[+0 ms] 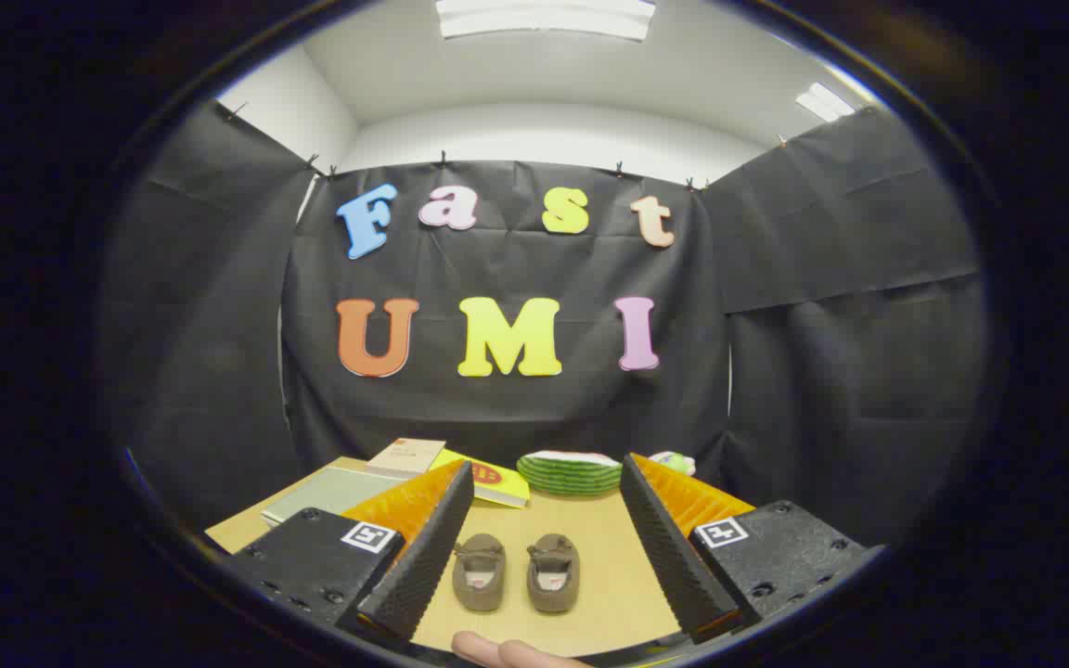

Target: Open the storage box then place both shoes into the box .Put the left shoe in first, then the right shoe, with the right side of both shoes facing outward in a uniform manner.

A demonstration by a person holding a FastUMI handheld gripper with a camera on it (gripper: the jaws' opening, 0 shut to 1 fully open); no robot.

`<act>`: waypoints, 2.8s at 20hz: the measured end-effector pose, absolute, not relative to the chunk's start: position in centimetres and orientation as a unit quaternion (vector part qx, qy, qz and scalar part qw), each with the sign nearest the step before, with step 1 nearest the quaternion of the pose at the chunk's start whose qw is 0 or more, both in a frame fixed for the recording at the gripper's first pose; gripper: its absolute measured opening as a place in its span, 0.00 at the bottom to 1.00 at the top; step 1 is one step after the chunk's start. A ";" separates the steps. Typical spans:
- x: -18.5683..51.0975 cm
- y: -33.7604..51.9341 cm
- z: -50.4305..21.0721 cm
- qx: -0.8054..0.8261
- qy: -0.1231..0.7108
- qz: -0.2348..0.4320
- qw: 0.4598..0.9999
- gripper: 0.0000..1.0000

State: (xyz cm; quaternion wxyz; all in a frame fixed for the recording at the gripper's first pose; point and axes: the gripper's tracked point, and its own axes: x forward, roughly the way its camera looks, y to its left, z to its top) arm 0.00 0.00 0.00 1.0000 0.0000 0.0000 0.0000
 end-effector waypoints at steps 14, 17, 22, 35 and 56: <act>-0.4 0.8 -2.5 0.017 0.026 0.038 0.999 1.00; -1.0 1.4 -2.4 0.019 0.015 0.054 0.998 1.00; -0.5 1.6 -3.7 0.014 0.022 0.068 0.997 1.00; 10.0 6.5 -12.7 0.080 0.196 0.174 0.962 1.00; 21.4 18.0 -21.0 0.326 0.419 0.373 0.761 0.99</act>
